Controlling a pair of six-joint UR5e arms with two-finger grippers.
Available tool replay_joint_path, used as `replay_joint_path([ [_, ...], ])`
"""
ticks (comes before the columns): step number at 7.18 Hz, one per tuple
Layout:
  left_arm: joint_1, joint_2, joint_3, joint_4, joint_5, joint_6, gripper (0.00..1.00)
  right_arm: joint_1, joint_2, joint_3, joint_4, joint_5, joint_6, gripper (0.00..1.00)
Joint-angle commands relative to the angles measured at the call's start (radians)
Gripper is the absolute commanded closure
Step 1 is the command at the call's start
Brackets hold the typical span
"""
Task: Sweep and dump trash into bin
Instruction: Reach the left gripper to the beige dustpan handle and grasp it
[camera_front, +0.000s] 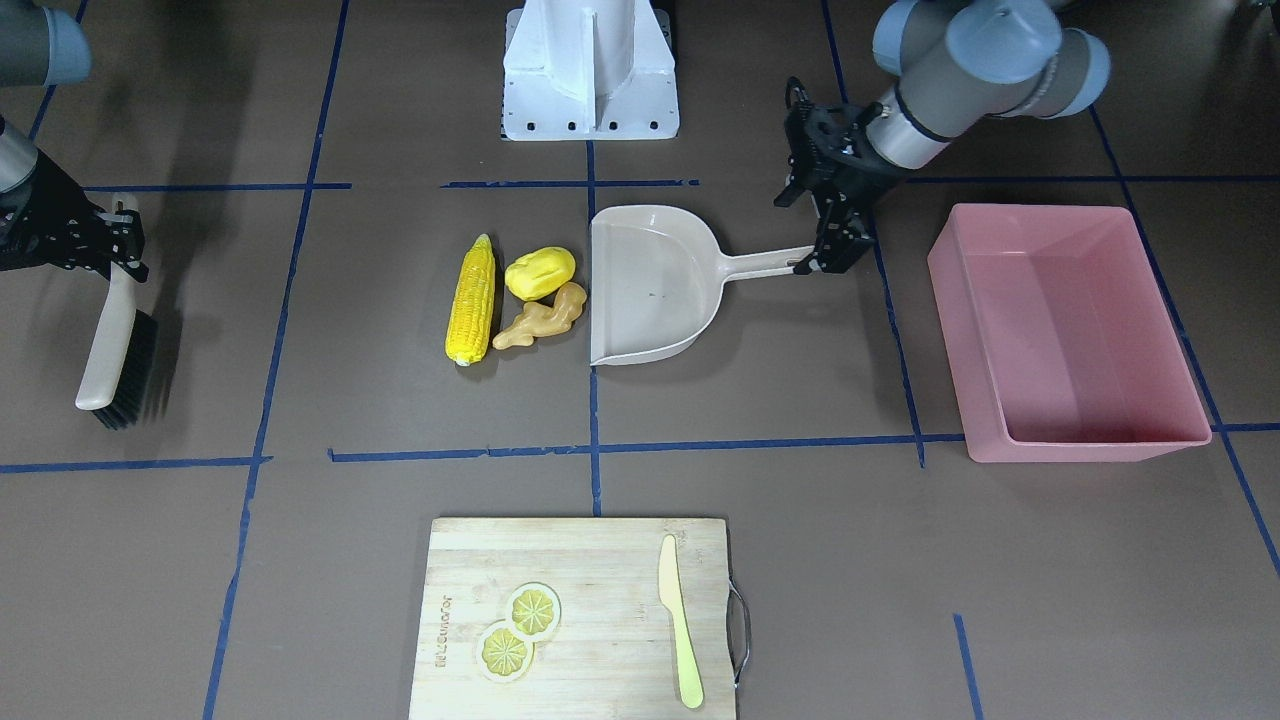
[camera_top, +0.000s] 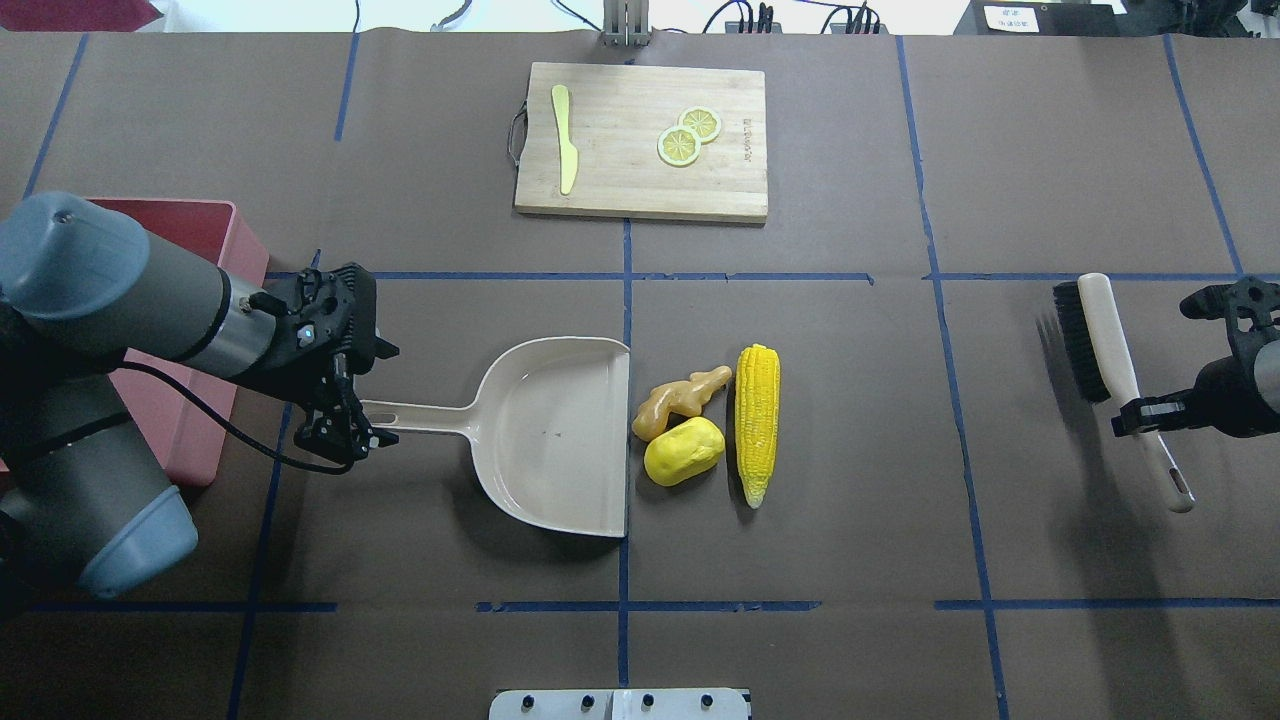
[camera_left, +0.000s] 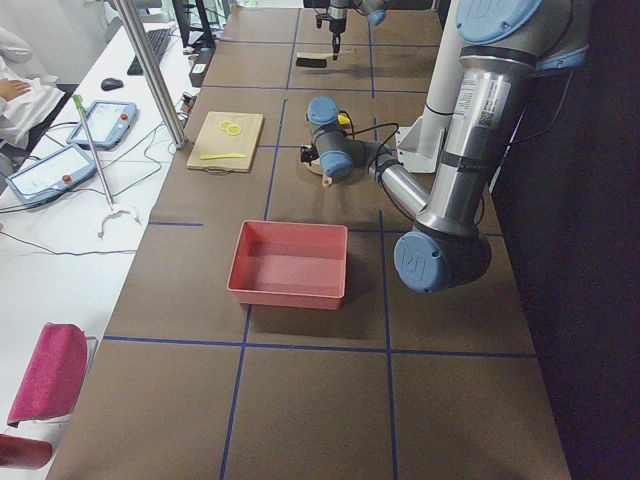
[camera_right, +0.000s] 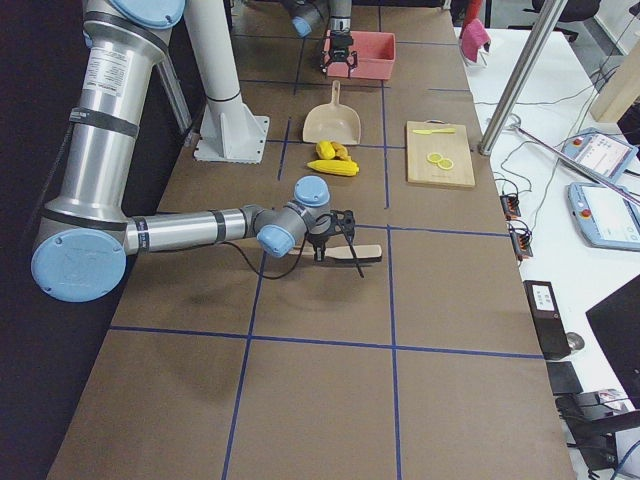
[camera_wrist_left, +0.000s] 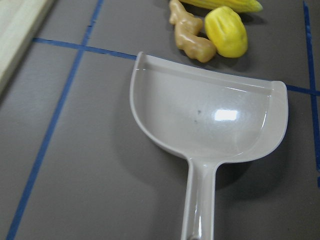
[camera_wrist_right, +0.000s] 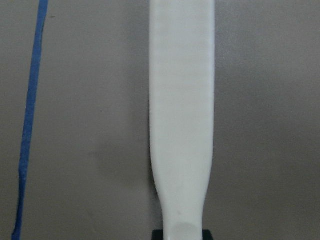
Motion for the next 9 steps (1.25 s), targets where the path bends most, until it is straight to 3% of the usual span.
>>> replay_joint_path([
  [1, 0.048, -0.003, 0.013, -0.008, 0.02, -0.001, 0.02, -0.001, 0.0, -0.001, 0.0, 0.0, 0.0, 1.0],
  [5, 0.065, -0.028, 0.117, -0.112, 0.018, -0.001, 0.02, -0.001, 0.0, -0.004, 0.0, 0.0, 0.0, 1.0],
  [9, 0.079, -0.055, 0.188, -0.12, 0.018, -0.001, 0.03, -0.001, 0.0, -0.007, 0.0, 0.0, 0.0, 1.0],
])
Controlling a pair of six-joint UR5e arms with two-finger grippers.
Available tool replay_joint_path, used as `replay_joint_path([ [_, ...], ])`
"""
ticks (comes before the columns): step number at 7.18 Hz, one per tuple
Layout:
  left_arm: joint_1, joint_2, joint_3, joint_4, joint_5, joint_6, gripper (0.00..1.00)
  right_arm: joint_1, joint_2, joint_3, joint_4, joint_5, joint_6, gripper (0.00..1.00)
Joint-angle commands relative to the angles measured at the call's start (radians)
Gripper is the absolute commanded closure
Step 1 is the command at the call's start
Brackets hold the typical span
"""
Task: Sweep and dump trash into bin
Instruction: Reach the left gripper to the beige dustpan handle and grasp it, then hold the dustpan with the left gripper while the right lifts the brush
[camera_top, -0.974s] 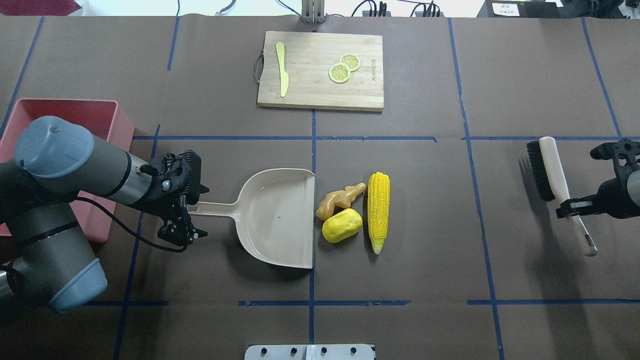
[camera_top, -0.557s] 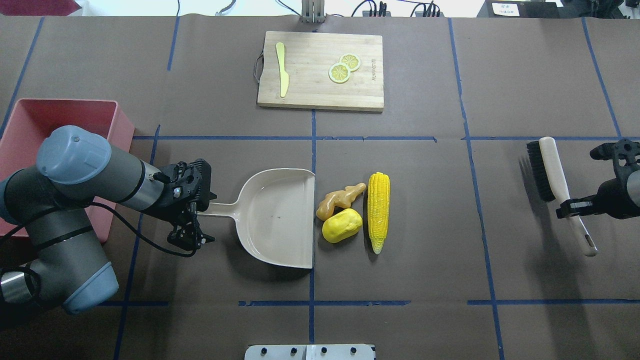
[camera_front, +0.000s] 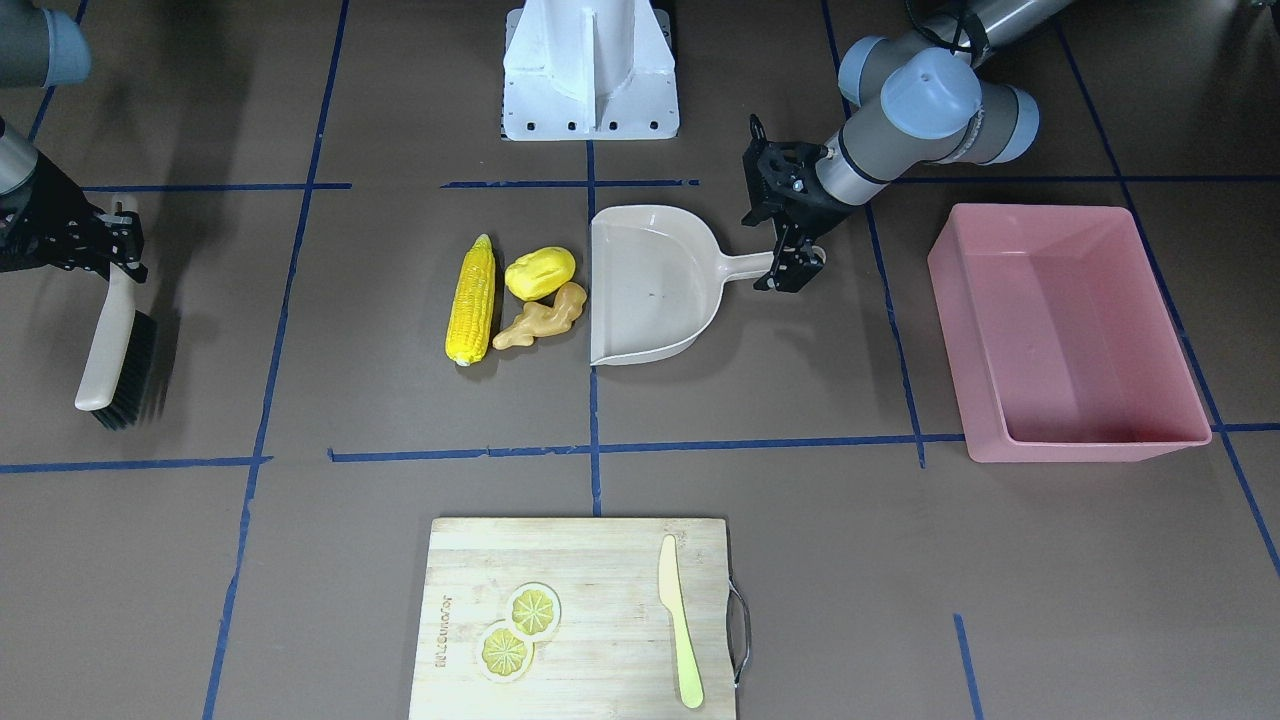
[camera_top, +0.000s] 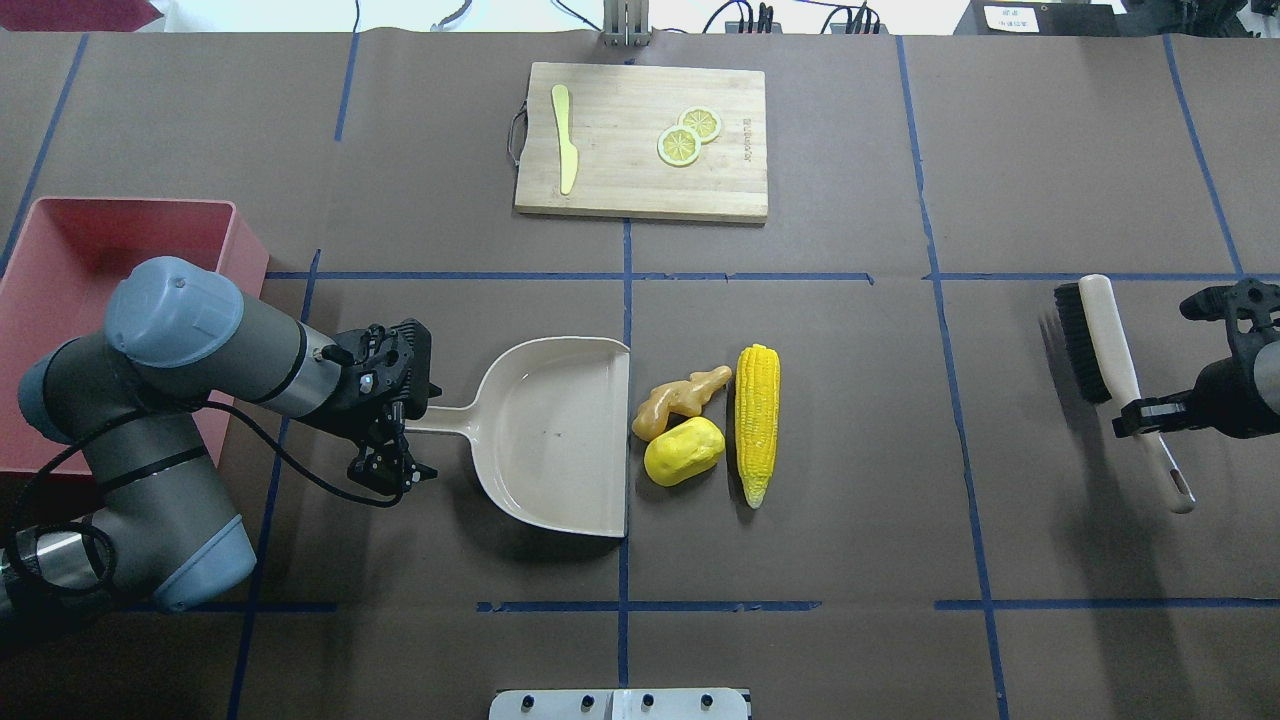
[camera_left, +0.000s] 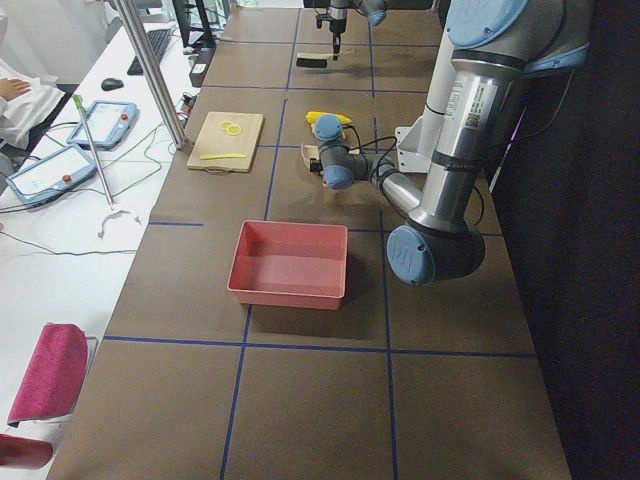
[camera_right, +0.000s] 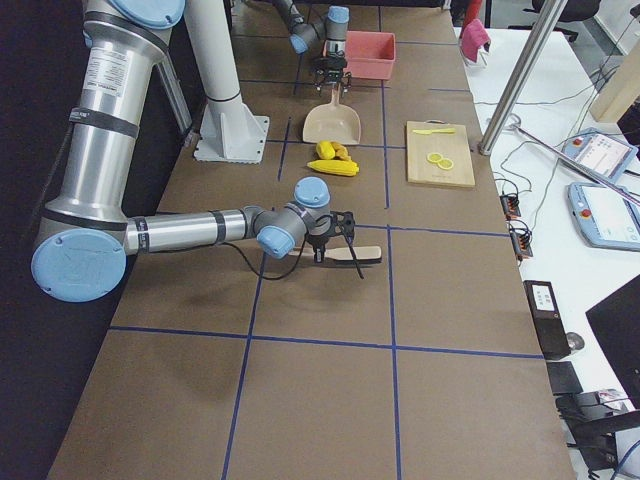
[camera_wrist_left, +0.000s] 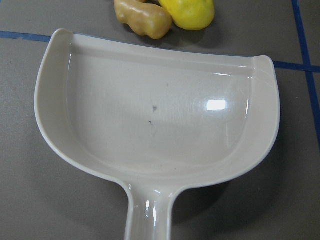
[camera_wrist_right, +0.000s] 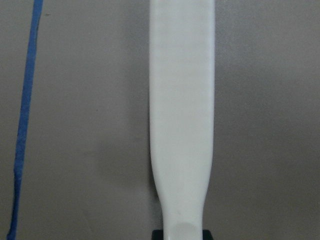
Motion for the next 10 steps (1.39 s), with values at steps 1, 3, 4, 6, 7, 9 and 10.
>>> replay_joint_path([
  [1, 0.019, -0.022, 0.041, -0.001, 0.0, 0.0, 0.04, 0.0, 0.0, -0.001, 0.0, 0.0, 0.0, 1.0],
  [3, 0.021, -0.032, 0.043, -0.002, -0.002, 0.003, 0.26, 0.0, 0.0, -0.001, 0.0, 0.0, 0.0, 1.0],
  [4, 0.021, -0.042, 0.044, 0.004, 0.001, 0.003, 0.44, 0.0, 0.0, -0.001, 0.0, 0.0, 0.0, 1.0],
  [6, 0.019, -0.051, 0.041, 0.005, 0.003, 0.003, 0.69, 0.0, 0.0, -0.001, 0.0, 0.0, 0.0, 1.0],
  [7, 0.012, -0.051, 0.035, 0.005, 0.005, 0.003, 0.73, 0.0, 0.0, -0.001, 0.0, 0.0, 0.0, 1.0],
  [9, -0.024, -0.051, 0.028, 0.012, 0.003, 0.011, 0.85, 0.0, 0.0, -0.001, 0.0, 0.0, 0.0, 1.0],
  [10, -0.031, -0.049, 0.028, 0.019, 0.003, 0.011, 0.92, 0.0, 0.0, -0.001, 0.0, 0.0, 0.0, 1.0],
])
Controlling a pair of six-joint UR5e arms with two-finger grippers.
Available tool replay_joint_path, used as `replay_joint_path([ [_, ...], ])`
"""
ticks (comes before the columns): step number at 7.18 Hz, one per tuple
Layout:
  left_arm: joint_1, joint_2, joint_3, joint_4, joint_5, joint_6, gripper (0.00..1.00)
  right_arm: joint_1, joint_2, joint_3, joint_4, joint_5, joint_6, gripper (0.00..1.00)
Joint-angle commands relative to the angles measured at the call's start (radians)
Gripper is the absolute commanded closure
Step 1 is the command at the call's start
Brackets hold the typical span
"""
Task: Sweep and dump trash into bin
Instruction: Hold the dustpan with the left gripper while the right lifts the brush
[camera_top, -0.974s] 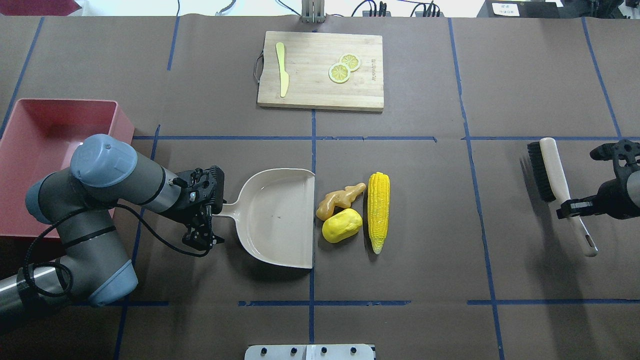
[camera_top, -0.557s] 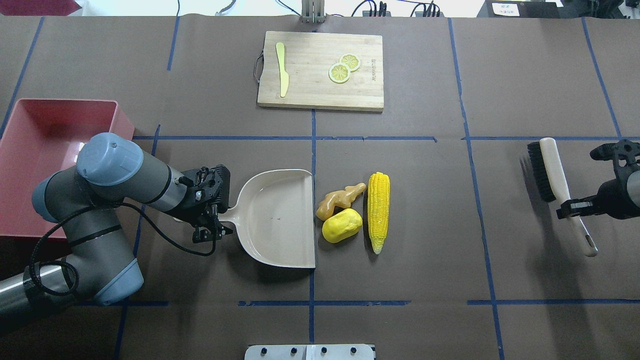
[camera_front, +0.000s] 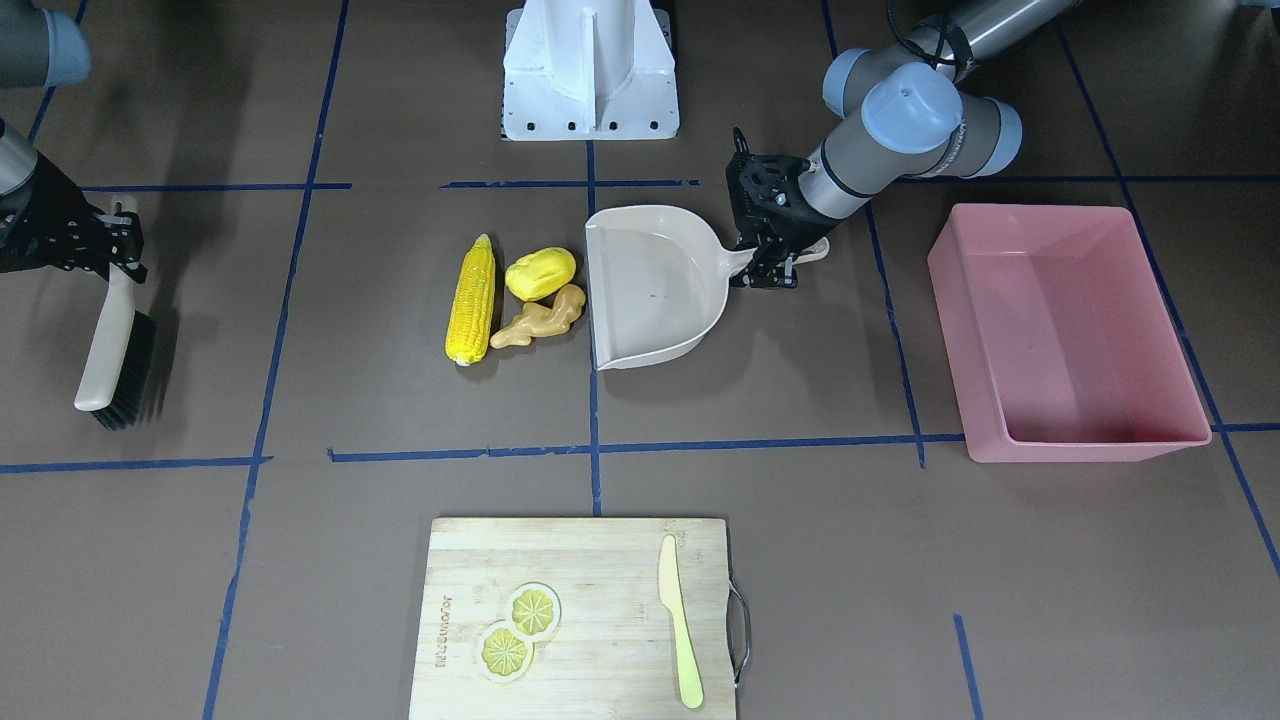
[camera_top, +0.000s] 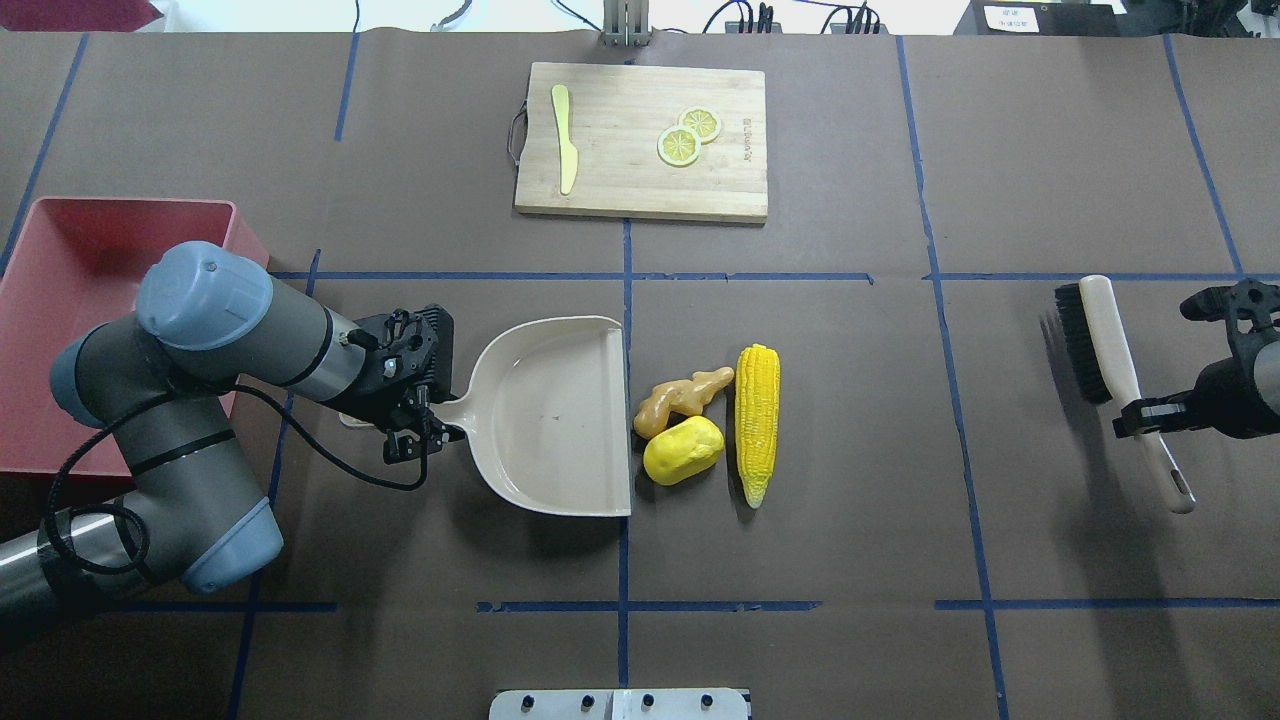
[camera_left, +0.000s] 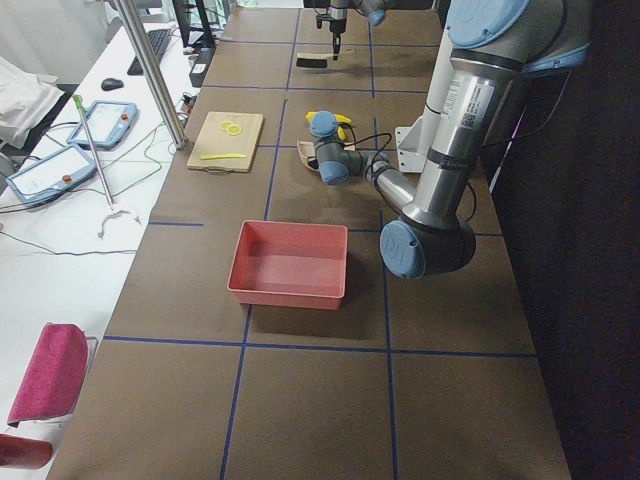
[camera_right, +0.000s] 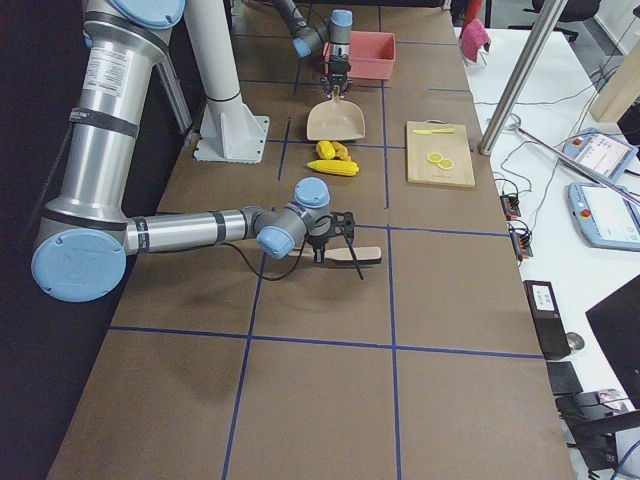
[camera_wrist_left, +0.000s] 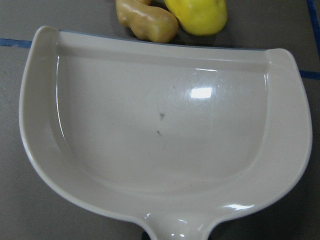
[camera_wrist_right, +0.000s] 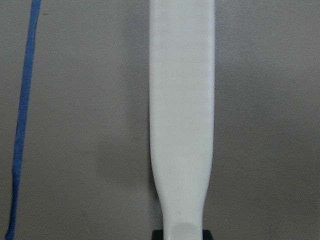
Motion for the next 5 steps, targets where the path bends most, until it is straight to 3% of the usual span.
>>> replay_joint_path([
  [1, -0.016, 0.001, -0.003, 0.033, 0.0, 0.007, 0.95, 0.0, 0.0, 0.002, 0.0, 0.0, 0.0, 1.0],
  [2, -0.017, -0.002, -0.007, 0.093, 0.0, 0.101, 0.97, 0.0, 0.0, 0.002, 0.0, 0.0, 0.0, 1.0],
  [5, -0.017, -0.017, -0.012, 0.116, -0.005, 0.123, 1.0, -0.002, 0.002, 0.006, 0.0, 0.011, 0.017, 1.0],
])
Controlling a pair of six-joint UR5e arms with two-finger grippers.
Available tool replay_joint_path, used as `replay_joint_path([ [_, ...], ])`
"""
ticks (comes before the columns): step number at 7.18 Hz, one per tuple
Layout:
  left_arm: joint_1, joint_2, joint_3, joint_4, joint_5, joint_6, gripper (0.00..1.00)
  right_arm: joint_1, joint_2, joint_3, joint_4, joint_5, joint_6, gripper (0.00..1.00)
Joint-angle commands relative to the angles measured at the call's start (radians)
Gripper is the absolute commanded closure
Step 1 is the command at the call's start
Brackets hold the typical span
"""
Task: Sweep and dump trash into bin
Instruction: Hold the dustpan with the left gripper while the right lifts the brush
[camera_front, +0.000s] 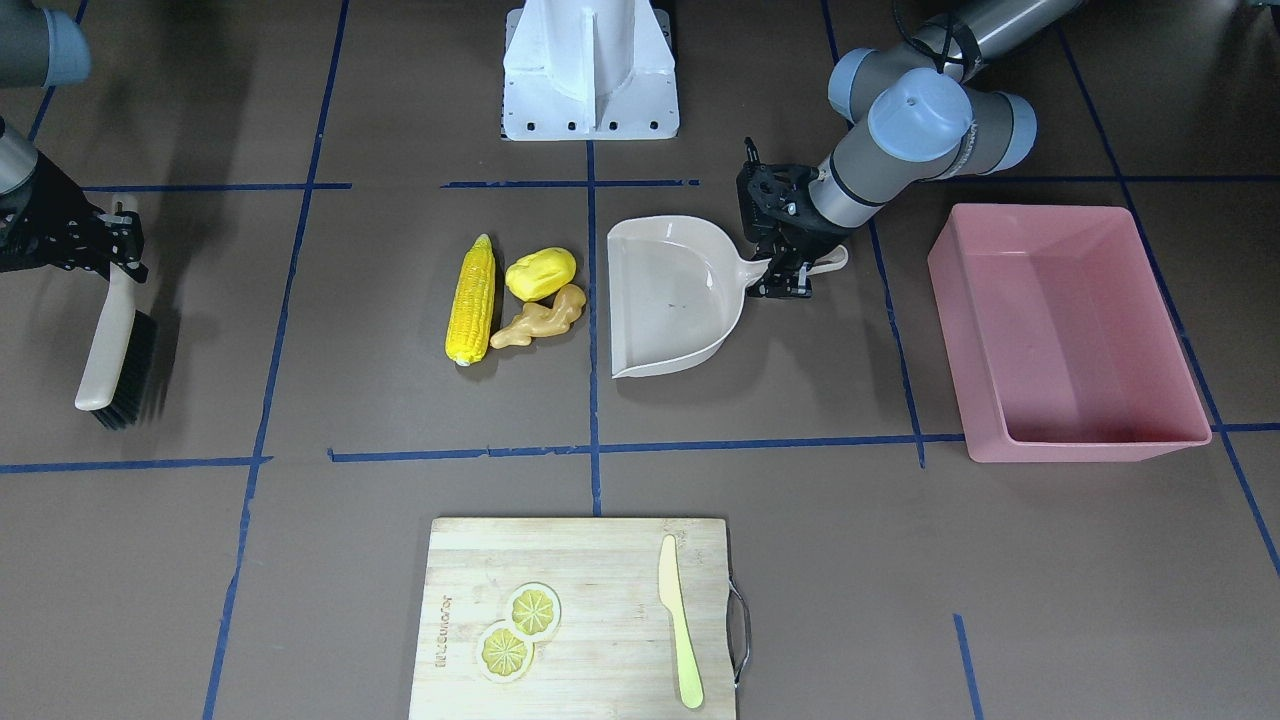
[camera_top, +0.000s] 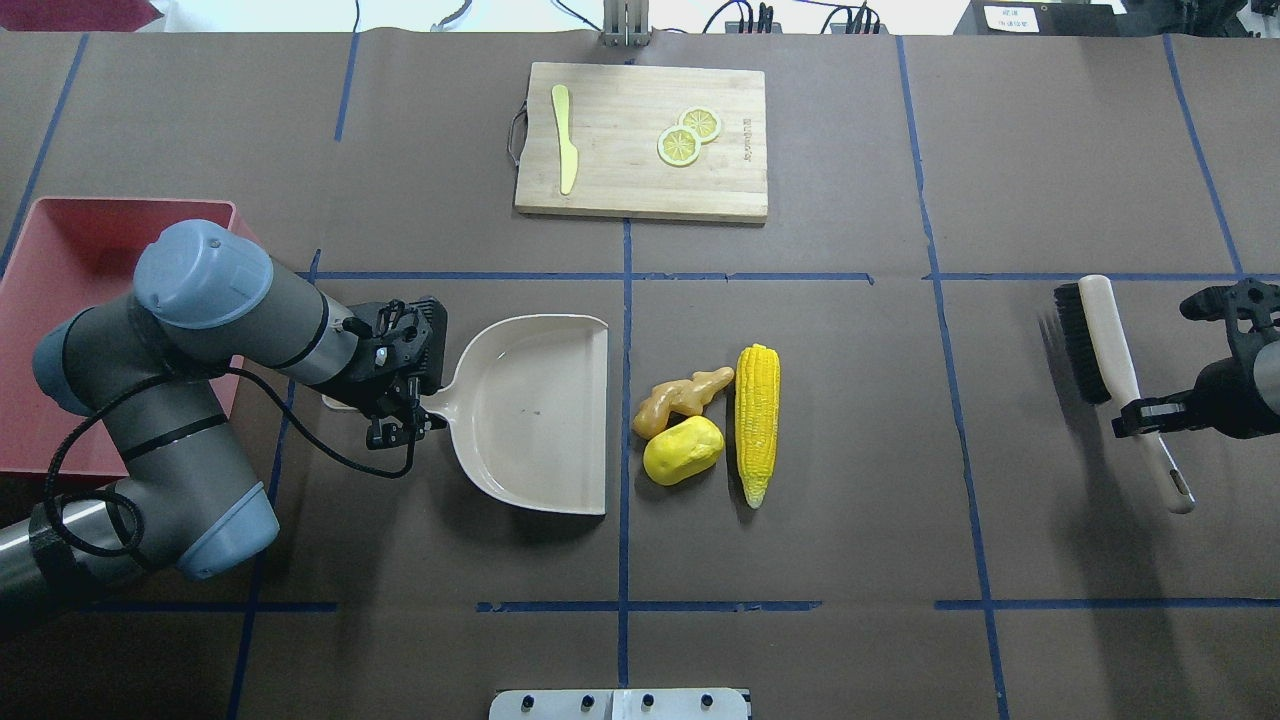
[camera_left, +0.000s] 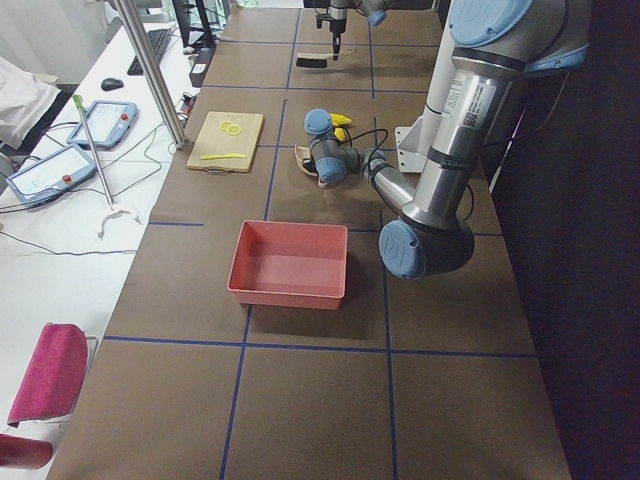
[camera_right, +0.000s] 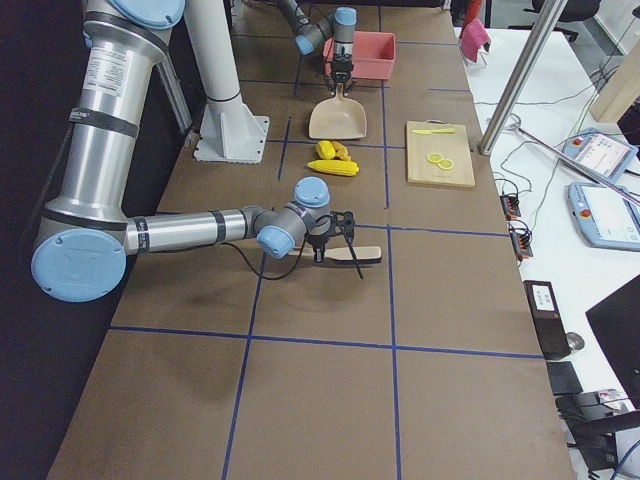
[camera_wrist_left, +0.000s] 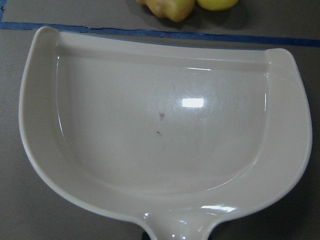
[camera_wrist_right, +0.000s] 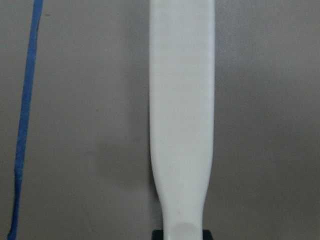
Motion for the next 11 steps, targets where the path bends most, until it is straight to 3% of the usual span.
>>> replay_joint_path([
  [1, 0.004, -0.014, -0.001, 0.012, -0.001, -0.003, 1.0, -0.004, 0.004, 0.008, 0.002, 0.01, 0.059, 1.0],
  [4, 0.009, -0.029, 0.0, 0.052, 0.001, -0.025, 1.0, -0.109, 0.081, 0.077, -0.011, 0.007, 0.302, 1.0],
  [8, 0.012, -0.029, 0.008, 0.052, 0.002, -0.031, 1.0, -0.232, 0.177, 0.116, -0.014, -0.016, 0.464, 1.0],
  [11, 0.015, -0.029, 0.009, 0.052, 0.002, -0.031, 1.0, -0.404, 0.256, 0.114, -0.017, -0.123, 0.604, 1.0],
])
